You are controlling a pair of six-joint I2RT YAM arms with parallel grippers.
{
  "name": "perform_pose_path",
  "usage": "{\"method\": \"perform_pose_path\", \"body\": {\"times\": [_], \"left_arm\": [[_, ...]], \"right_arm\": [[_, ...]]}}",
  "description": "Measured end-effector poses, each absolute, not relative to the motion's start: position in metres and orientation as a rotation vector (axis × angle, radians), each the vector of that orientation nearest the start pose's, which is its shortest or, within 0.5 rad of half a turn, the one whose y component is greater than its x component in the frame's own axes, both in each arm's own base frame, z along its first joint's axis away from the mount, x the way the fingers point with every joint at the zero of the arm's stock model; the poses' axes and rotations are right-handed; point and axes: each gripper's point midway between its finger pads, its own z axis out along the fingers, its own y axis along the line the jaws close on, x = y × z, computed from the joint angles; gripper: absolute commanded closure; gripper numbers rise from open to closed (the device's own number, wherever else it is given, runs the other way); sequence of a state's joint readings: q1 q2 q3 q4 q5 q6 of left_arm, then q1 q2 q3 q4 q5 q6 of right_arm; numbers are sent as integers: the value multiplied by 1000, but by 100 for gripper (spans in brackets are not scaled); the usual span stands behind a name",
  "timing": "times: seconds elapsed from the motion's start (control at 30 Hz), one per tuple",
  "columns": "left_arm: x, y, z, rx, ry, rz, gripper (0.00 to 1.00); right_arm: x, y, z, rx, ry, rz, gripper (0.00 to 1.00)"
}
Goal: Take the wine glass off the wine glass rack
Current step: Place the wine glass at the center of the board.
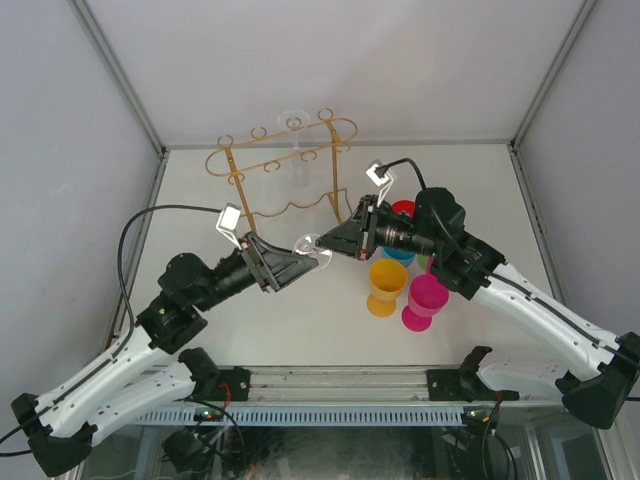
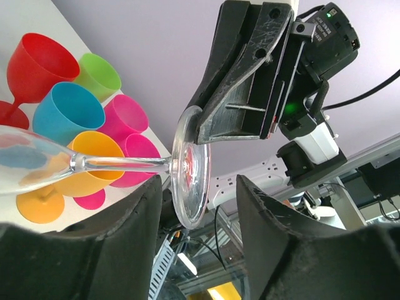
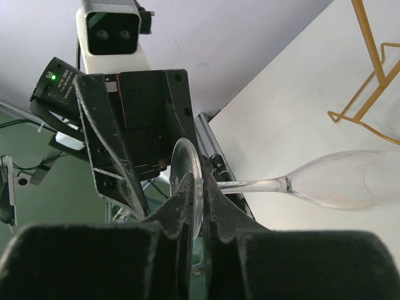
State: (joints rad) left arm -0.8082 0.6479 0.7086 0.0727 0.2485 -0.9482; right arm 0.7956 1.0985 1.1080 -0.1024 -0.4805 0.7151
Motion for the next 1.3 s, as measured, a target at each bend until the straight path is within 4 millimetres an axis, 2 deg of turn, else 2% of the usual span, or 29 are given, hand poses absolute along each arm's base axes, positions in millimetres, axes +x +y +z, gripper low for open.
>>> {"method": "perform_pose_path", "body": {"times": [0.23, 0.43, 0.6, 0.67, 0.77, 0.9, 1.03, 1.2, 1.3], "left_arm": [[140, -266, 345, 112, 1675, -1621, 64], [139, -268, 349, 112, 1663, -1646, 70], [139, -270, 349, 113, 1665, -1656, 95], [140, -270, 349, 114, 1665, -1655, 100], [138, -271, 350, 134, 1655, -1661, 100], [136, -272, 350, 161, 1648, -1653, 100], [134, -273, 344, 202, 1665, -1634, 100], [128, -275, 331, 317, 1680, -1582, 100], [114, -277, 312, 491, 1686, -1494, 100]], "right_arm": [[173, 330, 359, -530, 1809, 1478, 100], [166, 328, 363, -582, 1775, 1485, 100], [162, 326, 367, -618, 1749, 1489, 100], [160, 325, 369, -634, 1733, 1484, 100], [159, 323, 370, -641, 1725, 1477, 99], [157, 321, 369, -654, 1725, 1466, 76], [153, 311, 375, -650, 1703, 1436, 63], [156, 288, 388, -602, 1659, 1361, 54], [174, 266, 390, -510, 1670, 1291, 52]]}}
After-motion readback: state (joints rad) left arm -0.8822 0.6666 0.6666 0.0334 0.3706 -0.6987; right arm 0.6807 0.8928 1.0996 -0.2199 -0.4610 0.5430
